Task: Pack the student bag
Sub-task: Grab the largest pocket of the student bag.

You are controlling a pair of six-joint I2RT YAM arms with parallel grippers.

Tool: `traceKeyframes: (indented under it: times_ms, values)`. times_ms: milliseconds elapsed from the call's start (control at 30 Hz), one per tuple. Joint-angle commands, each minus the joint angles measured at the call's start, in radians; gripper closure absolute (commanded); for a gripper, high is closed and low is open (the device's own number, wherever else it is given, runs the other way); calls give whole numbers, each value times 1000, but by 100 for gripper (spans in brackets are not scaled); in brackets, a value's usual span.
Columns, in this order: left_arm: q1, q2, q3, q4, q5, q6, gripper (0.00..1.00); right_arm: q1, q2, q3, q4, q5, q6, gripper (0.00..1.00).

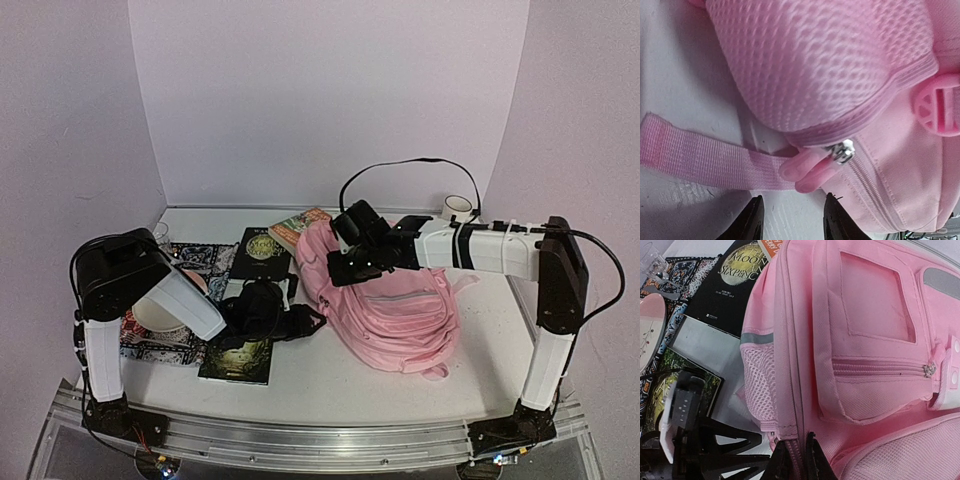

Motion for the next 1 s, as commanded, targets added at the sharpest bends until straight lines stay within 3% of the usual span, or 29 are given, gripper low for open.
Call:
traceKeyframes:
  times_ms: [0, 500, 833, 967]
  values:
    - [-6, 32, 37, 77, 57, -98, 56, 11, -17, 67, 45, -1, -13, 100]
    - [14, 71, 45, 253, 76, -204, 55, 12, -19, 68, 45, 4, -12, 100]
    - [14, 42, 4, 335, 109, -271, 66, 12, -13, 75, 45, 7, -17, 100]
    - [13, 56, -7, 337, 104, -284, 76, 11, -8, 80, 45, 2, -17, 100]
